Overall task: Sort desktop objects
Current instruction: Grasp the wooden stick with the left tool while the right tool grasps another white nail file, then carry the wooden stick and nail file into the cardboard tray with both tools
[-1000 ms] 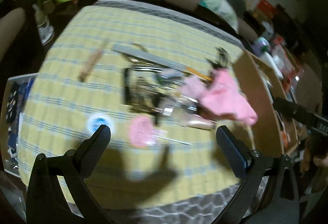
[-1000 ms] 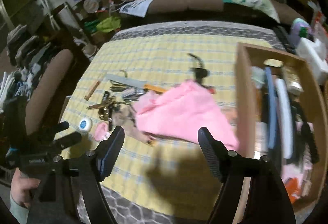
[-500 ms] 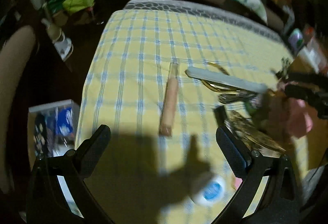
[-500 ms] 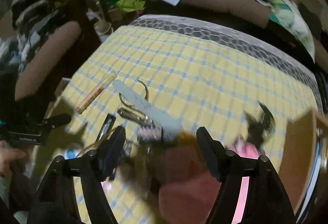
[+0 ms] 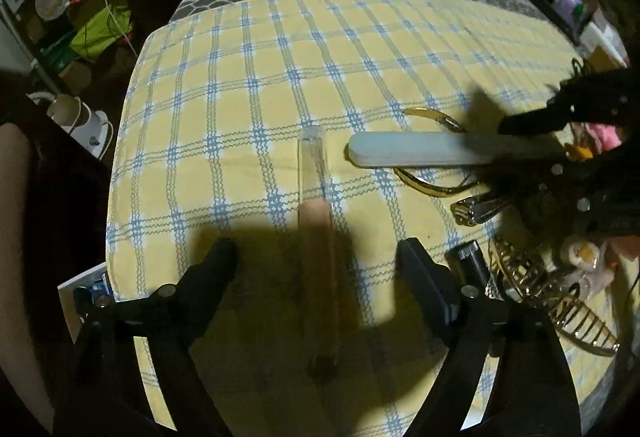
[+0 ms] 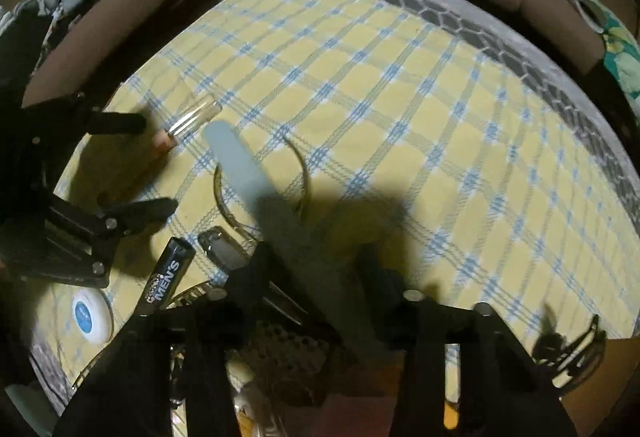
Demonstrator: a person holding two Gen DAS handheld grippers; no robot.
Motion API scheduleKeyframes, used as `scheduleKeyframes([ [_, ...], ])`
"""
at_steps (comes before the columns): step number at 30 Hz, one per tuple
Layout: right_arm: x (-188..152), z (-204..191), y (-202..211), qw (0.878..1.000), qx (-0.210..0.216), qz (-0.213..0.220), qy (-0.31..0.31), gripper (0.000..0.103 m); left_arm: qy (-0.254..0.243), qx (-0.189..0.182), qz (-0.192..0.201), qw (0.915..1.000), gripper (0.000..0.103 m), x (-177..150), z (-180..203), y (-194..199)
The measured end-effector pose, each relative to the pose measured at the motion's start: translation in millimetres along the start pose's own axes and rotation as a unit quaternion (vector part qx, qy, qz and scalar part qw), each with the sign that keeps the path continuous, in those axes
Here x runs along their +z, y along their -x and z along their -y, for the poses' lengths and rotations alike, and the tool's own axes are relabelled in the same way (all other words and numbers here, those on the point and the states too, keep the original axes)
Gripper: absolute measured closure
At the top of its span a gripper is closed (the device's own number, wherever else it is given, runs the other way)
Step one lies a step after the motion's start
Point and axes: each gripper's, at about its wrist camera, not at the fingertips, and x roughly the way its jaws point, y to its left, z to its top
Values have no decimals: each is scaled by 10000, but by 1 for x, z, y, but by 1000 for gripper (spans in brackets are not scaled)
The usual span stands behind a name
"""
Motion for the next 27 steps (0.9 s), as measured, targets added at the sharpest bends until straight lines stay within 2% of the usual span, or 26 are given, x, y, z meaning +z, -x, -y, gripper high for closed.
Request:
scheduleKeyframes([
  [1,-1,0,1,10000,62,21,10,66,42,-19,62,10000,42,0,0,2],
  [2,-2,-1,1,10000,69,28,25,67,93,-69,111,9999,49,1,-2,4],
  [4,-3,-1,4,10000,67,53,-23,72,307,-169,167,9992,90,1,-7,11],
  [6,-5,3,13,9995,202,131,-226,79,451,-302,171,9984,89,-2,-11,16],
  [10,-11,8,41,9963,374,462,-618,84,676,-494,140,9964,89,-12,-13,24],
  [17,-31,18,92,9843,818,805,-1344,84,1075,-829,351,9901,89,-31,-10,61],
  [22,-59,19,138,9796,831,1035,-1509,84,1197,-1114,624,9846,89,-36,6,109],
  [27,-100,40,198,9716,600,1379,-1825,84,1053,-1364,910,9808,89,-27,49,156],
])
